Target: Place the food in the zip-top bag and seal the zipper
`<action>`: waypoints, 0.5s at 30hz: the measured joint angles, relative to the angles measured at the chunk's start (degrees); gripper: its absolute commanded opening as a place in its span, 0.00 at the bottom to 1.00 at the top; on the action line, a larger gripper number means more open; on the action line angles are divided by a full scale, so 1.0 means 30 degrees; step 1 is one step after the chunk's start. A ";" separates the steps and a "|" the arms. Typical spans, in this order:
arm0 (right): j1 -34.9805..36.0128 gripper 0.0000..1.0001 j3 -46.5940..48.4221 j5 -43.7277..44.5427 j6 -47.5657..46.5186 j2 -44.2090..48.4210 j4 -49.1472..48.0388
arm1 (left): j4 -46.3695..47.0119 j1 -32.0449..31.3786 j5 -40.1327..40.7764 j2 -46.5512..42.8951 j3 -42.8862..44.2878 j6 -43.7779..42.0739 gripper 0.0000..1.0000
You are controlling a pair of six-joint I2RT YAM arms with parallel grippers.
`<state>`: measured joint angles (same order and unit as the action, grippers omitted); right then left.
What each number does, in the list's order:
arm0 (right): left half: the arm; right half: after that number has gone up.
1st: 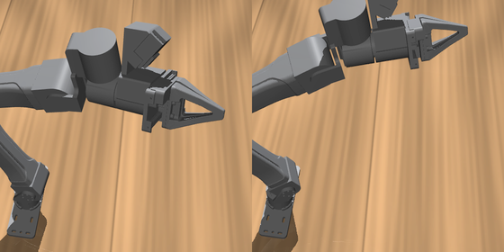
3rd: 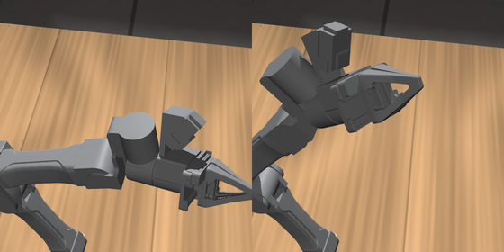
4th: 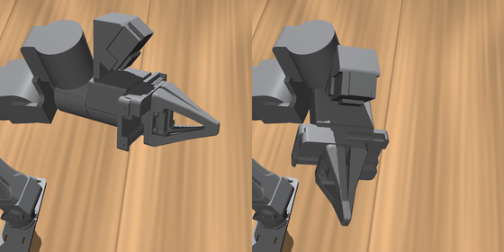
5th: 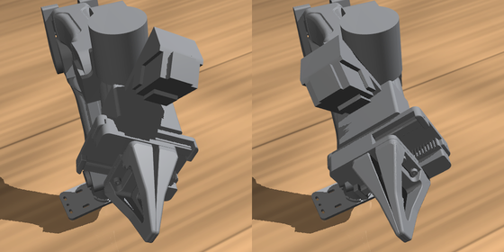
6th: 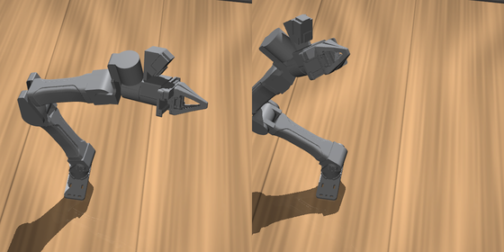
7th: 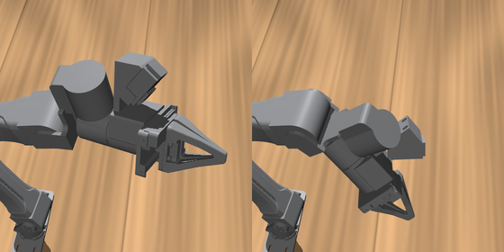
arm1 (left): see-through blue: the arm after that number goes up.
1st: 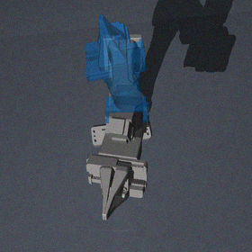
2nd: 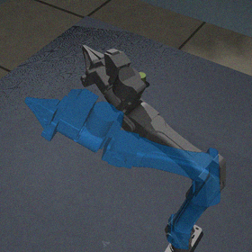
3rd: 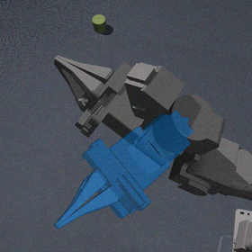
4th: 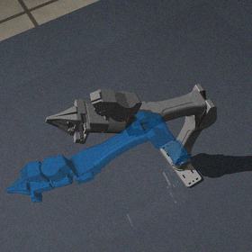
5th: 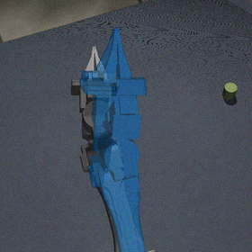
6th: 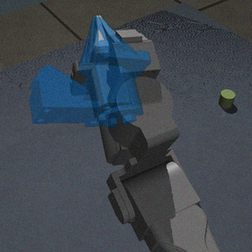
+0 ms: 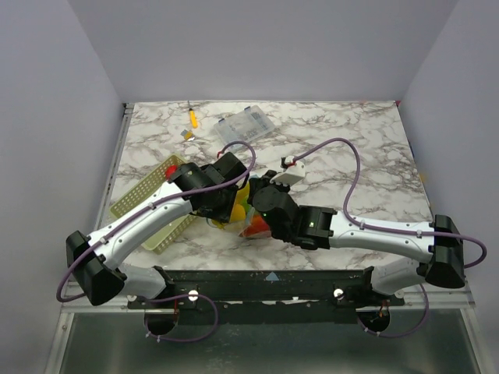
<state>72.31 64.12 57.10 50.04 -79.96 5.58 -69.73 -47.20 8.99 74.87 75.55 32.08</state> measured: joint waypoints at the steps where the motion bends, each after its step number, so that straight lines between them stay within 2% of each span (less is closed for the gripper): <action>1: 0.0000 0.01 -0.0015 -0.0007 0.0080 -0.0015 -0.0124 | -0.0219 -0.0036 0.0248 0.0204 0.0000 0.0087 0.24; 4: 0.0000 0.01 -0.0335 -0.0240 0.0073 -0.0029 -0.1268 | -0.0911 -0.0058 0.0911 0.0670 0.0481 0.0357 0.48; 6: 0.0000 0.01 -0.0488 -0.0401 0.0007 -0.0102 -0.1800 | -0.0940 -0.0058 0.1005 0.0663 0.0714 0.0466 0.59; 10: 0.0000 0.01 -0.0517 -0.0787 0.0007 -0.0291 -0.2273 | -0.0146 0.0277 -0.0087 0.0022 0.0627 0.0794 0.59; 15: 0.0000 0.01 -0.0714 -0.0962 0.0058 -0.0284 -0.2477 | 0.2149 0.2142 -0.2994 -0.2237 -0.1013 0.1610 0.59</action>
<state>72.31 61.98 54.22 50.22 -80.82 -1.85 -63.29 -40.77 0.01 68.16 72.51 36.91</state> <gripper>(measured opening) 0.007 0.591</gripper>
